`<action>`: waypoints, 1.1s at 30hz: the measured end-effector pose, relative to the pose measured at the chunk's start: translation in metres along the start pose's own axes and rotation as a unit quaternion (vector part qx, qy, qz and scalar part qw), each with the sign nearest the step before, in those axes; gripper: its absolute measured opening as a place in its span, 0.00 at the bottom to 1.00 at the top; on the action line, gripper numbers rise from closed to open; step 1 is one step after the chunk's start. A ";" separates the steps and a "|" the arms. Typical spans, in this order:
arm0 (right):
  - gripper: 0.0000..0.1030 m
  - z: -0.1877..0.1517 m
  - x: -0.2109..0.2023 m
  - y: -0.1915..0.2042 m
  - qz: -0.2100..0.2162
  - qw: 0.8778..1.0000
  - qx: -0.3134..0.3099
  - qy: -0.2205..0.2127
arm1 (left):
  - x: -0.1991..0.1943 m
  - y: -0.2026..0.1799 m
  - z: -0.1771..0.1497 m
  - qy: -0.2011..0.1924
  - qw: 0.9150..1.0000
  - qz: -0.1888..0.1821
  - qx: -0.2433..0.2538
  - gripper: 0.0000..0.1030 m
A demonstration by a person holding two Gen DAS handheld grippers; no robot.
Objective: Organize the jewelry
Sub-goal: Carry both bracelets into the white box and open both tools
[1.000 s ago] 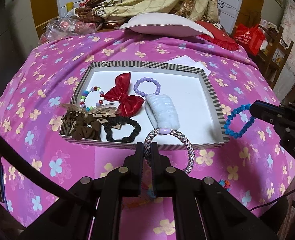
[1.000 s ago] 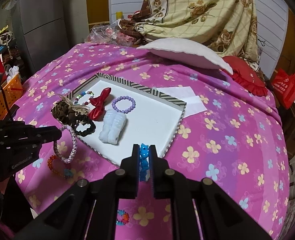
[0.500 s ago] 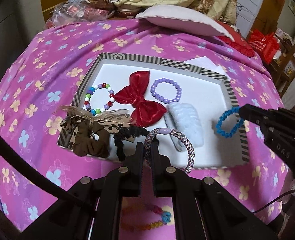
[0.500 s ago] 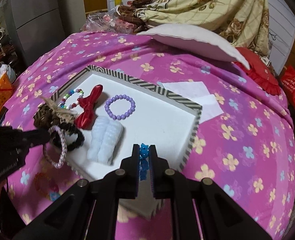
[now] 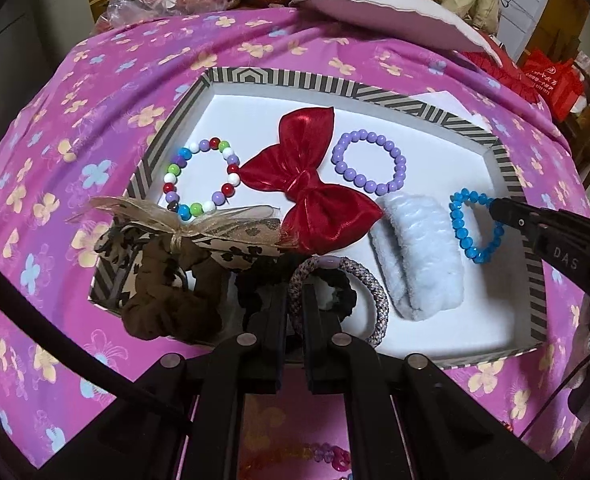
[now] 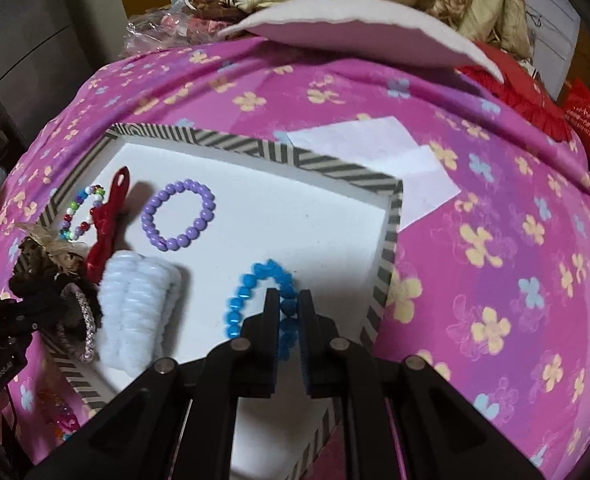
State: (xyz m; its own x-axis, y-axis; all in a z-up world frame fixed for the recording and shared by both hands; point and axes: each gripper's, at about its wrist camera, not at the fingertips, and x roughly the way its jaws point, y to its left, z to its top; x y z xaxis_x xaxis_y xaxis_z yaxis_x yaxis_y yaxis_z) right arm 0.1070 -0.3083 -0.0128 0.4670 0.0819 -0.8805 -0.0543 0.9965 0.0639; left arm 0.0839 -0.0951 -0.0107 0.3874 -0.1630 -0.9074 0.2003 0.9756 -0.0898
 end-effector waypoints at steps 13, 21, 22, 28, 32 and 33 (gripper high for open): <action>0.09 0.019 0.025 0.009 0.002 1.000 0.012 -0.005 | 0.007 -0.006 0.002 -0.002 1.000 0.011 0.011 0.13; 0.24 0.016 0.023 0.008 0.011 1.000 0.013 -0.004 | 0.007 -0.009 0.002 -0.013 0.999 0.023 0.019 0.13; 0.26 0.016 0.020 0.008 0.013 1.000 0.014 -0.006 | 0.007 -0.009 0.002 -0.015 0.999 0.025 0.021 0.13; 0.31 0.006 -0.003 0.003 0.028 0.999 0.032 -0.024 | -0.001 -0.009 -0.002 -0.026 0.999 0.021 0.023 0.29; 0.38 -0.006 -0.022 0.003 0.034 0.998 0.034 -0.033 | -0.014 -0.008 -0.006 -0.032 0.999 0.019 0.016 0.33; 0.39 -0.011 -0.030 0.003 0.035 0.998 0.033 -0.038 | -0.017 -0.008 -0.008 -0.034 0.999 0.018 0.015 0.33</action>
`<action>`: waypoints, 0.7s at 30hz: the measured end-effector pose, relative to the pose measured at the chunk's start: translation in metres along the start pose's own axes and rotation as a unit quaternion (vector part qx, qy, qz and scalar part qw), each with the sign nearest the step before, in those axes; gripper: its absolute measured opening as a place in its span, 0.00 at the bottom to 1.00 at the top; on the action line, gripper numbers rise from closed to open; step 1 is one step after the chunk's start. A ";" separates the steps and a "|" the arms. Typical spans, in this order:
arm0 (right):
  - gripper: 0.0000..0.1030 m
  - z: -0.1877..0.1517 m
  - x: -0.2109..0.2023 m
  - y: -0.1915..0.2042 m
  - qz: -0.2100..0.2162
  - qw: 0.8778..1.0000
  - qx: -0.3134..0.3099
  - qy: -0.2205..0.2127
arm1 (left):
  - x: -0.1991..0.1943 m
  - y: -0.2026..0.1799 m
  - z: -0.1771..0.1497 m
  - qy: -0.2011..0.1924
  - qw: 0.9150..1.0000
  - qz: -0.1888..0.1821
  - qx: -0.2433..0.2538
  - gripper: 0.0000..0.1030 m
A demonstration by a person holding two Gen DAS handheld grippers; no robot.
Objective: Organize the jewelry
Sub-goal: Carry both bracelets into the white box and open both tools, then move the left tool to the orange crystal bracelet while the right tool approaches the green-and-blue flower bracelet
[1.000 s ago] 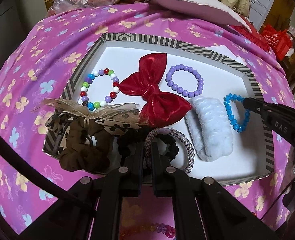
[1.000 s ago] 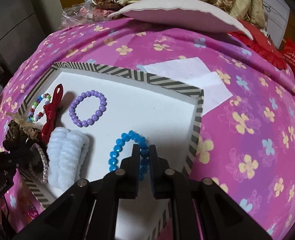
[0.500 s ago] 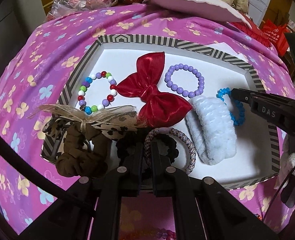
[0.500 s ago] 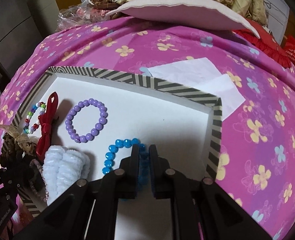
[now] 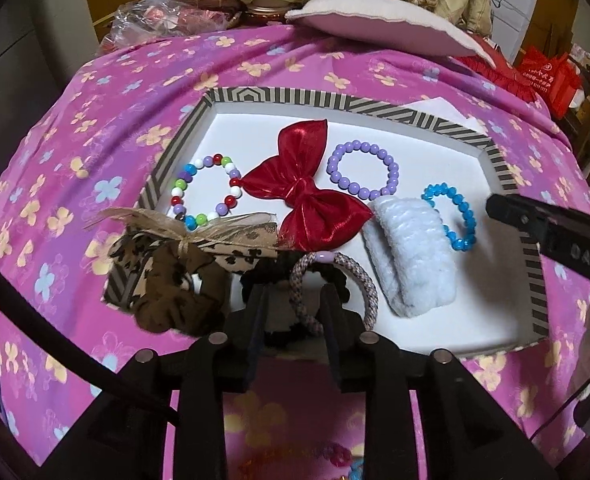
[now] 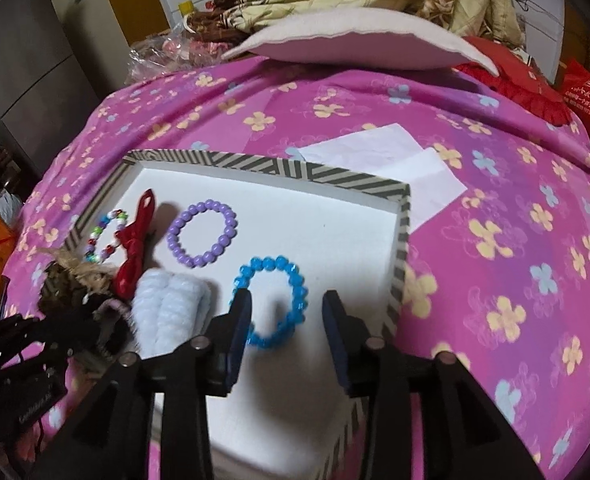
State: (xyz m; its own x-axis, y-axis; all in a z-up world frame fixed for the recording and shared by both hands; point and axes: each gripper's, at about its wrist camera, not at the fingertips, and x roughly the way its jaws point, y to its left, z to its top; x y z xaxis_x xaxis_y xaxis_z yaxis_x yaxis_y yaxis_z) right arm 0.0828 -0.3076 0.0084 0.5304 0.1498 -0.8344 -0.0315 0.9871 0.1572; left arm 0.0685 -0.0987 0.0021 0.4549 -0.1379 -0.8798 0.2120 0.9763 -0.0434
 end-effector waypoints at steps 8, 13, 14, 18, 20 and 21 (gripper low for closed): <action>0.43 -0.035 -0.045 0.007 0.010 1.000 0.003 -0.023 | -0.029 0.002 -0.018 -0.016 1.000 -0.001 -0.004 0.33; 0.46 -0.062 -0.067 0.014 0.015 1.000 0.002 -0.027 | -0.047 -0.002 -0.034 -0.033 0.999 0.007 0.008 0.33; 0.47 -0.066 -0.070 0.015 0.014 1.000 0.001 -0.027 | -0.051 -0.003 -0.039 -0.035 0.999 0.007 0.010 0.33; 0.47 -0.086 -0.083 0.020 0.014 0.999 0.001 -0.028 | -0.064 -0.005 -0.052 -0.042 0.999 0.005 0.012 0.33; 0.48 -0.098 -0.090 0.024 0.015 0.999 0.002 -0.030 | -0.070 -0.006 -0.060 -0.047 0.999 0.006 0.013 0.33; 0.48 -0.101 -0.092 0.026 0.013 0.999 0.001 -0.031 | -0.073 -0.006 -0.064 -0.048 0.999 0.005 0.013 0.33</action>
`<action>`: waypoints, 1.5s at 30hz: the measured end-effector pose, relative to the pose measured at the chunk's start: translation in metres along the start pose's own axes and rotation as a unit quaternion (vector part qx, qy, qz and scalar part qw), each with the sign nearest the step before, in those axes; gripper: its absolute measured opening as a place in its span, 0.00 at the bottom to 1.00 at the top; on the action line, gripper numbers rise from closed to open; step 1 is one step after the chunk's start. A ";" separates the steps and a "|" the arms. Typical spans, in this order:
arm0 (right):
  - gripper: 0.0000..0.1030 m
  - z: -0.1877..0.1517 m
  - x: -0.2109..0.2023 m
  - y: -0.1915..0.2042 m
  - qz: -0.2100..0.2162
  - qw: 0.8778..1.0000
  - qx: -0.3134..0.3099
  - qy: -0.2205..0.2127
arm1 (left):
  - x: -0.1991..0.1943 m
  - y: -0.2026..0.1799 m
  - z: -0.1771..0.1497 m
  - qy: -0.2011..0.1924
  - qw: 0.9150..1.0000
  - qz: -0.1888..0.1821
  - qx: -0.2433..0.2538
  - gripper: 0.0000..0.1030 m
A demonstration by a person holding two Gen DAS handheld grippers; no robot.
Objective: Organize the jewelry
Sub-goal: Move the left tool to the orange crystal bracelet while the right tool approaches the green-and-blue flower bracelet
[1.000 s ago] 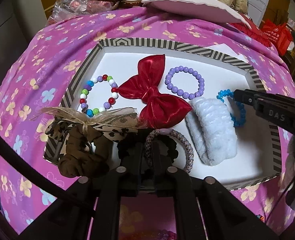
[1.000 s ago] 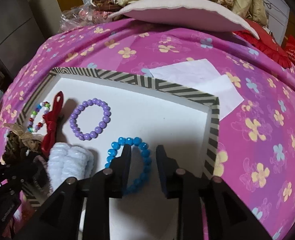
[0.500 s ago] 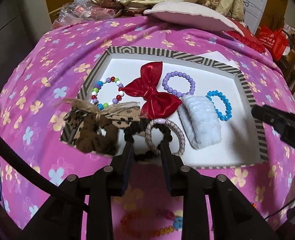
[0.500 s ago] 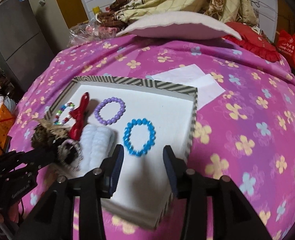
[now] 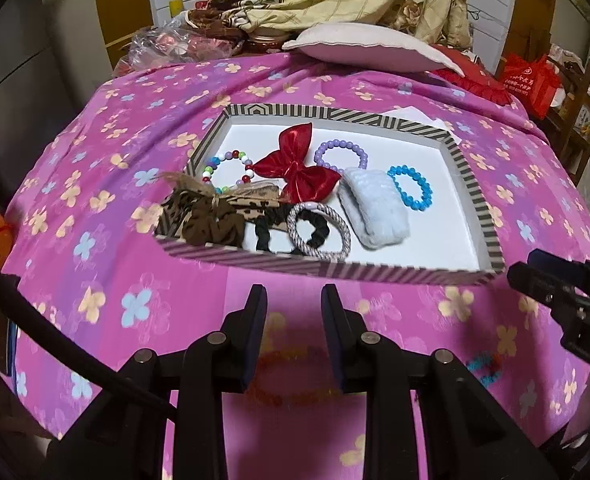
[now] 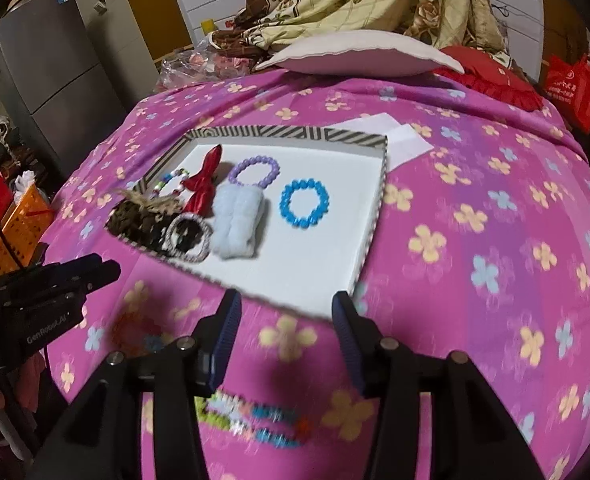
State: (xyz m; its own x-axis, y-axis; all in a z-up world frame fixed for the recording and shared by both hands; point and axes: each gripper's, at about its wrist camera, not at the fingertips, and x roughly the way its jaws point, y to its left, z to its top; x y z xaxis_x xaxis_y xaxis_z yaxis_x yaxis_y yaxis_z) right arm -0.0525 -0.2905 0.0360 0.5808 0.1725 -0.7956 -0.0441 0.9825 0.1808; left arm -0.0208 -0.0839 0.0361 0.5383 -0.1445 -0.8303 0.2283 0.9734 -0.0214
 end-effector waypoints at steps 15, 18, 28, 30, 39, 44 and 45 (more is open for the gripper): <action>0.52 -0.046 -0.030 0.023 0.001 1.000 0.003 -0.003 | -0.029 -0.007 -0.037 -0.011 1.000 -0.004 0.004 0.33; 0.53 -0.054 -0.032 0.023 0.000 1.000 0.006 0.002 | -0.033 -0.008 -0.041 -0.013 1.000 -0.004 0.006 0.33; 0.53 -0.071 -0.033 0.023 -0.012 1.000 0.001 0.016 | -0.036 -0.010 -0.054 -0.013 1.000 -0.002 0.010 0.33; 0.53 -0.074 -0.032 0.020 -0.016 1.000 0.000 0.020 | -0.035 -0.009 -0.055 -0.011 1.000 -0.002 0.008 0.33; 0.53 -0.087 -0.014 0.008 -0.032 0.998 0.002 0.049 | -0.027 0.012 -0.059 0.011 1.000 -0.014 -0.025 0.33; 0.53 -0.089 -0.002 0.011 -0.046 0.997 -0.014 0.055 | -0.025 0.040 -0.060 0.020 0.998 -0.012 -0.053 0.33; 0.53 -0.089 -0.001 0.011 -0.048 0.997 -0.017 0.056 | -0.025 0.044 -0.060 0.020 0.998 -0.010 -0.056 0.33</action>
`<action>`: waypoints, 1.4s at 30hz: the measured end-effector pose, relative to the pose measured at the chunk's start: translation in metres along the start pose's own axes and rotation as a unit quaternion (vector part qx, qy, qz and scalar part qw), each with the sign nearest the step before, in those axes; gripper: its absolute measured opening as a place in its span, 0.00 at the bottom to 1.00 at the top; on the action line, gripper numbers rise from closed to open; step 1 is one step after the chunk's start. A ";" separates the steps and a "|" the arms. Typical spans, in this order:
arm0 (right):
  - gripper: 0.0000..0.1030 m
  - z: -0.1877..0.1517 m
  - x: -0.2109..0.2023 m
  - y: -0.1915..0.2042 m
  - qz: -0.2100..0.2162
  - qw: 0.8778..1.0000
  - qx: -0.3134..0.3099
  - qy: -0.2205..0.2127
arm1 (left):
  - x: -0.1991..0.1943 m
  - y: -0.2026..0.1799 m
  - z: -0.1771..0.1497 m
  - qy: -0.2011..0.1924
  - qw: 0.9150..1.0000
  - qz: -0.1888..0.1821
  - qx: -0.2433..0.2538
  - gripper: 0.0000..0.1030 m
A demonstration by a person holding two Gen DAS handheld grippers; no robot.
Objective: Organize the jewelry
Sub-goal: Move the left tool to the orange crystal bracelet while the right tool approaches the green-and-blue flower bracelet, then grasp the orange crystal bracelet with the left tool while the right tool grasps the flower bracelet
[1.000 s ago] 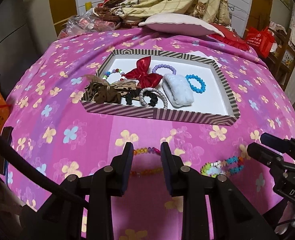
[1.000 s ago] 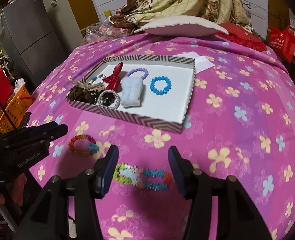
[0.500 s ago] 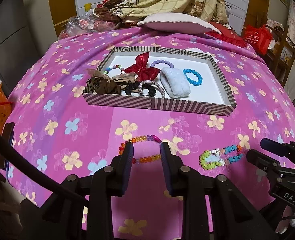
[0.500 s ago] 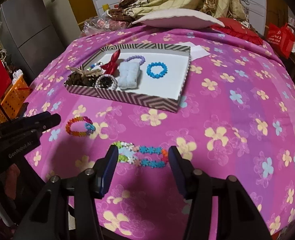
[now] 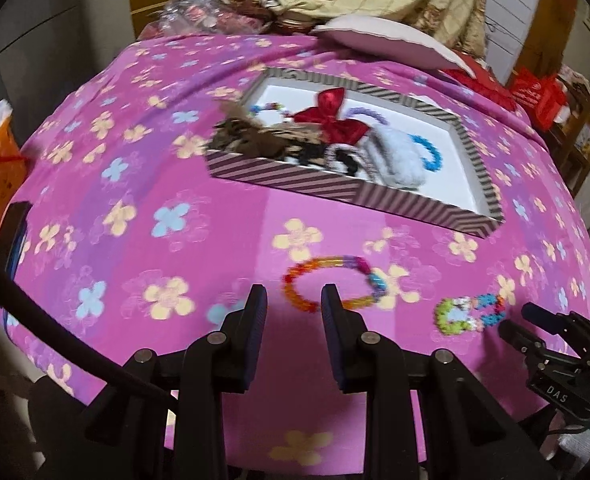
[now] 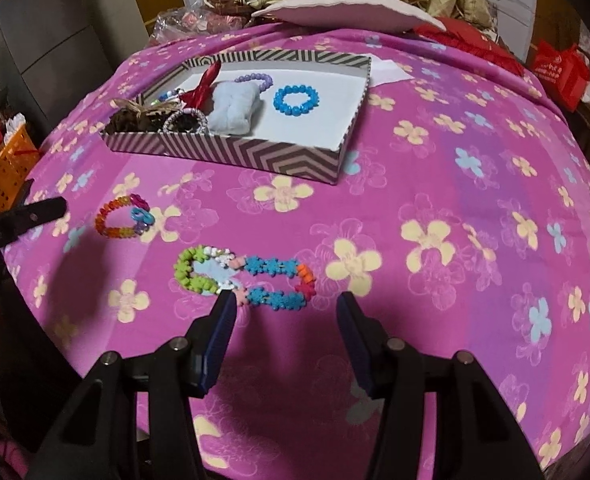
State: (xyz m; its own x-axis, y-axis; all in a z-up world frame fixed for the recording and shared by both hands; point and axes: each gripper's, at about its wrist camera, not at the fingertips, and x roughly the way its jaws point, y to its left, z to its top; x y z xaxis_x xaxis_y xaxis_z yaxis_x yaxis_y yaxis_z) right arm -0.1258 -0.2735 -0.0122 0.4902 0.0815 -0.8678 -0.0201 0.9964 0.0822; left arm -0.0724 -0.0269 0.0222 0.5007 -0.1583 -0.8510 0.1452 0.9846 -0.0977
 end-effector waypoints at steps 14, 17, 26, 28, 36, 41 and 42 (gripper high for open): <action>0.53 0.008 0.022 0.001 -0.022 1.000 -0.020 0.005 | 0.033 -0.002 0.006 0.040 0.998 -0.027 0.027 0.41; 0.53 0.011 0.024 0.000 -0.021 1.000 -0.022 0.003 | 0.041 -0.010 0.010 0.041 0.997 -0.030 0.053 0.42; 0.55 0.016 0.030 -0.003 -0.016 0.999 -0.038 0.005 | 0.061 -0.024 0.027 0.067 0.983 -0.068 0.156 0.44; 0.55 0.017 0.031 -0.003 -0.014 0.999 -0.041 0.005 | 0.064 -0.026 0.028 0.072 0.979 -0.071 0.176 0.44; 0.55 0.021 0.034 -0.002 -0.013 0.998 -0.064 0.007 | 0.070 -0.033 0.028 0.089 0.961 -0.113 0.235 0.50; 0.51 0.020 0.034 0.004 -0.009 0.996 -0.086 0.008 | 0.077 -0.038 0.025 0.089 0.957 -0.118 0.250 0.50; 0.49 0.020 0.033 0.004 -0.007 0.996 -0.088 0.008 | 0.078 -0.038 0.024 0.089 0.957 -0.119 0.251 0.50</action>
State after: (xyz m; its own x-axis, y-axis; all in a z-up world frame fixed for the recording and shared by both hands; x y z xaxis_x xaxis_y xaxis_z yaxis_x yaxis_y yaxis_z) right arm -0.0921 -0.2671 -0.0311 0.4778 0.0675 -0.8759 -0.1669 0.9859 -0.0151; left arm -0.0183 -0.0787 -0.0278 0.2557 -0.3136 -0.9145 0.6503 0.7557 -0.0773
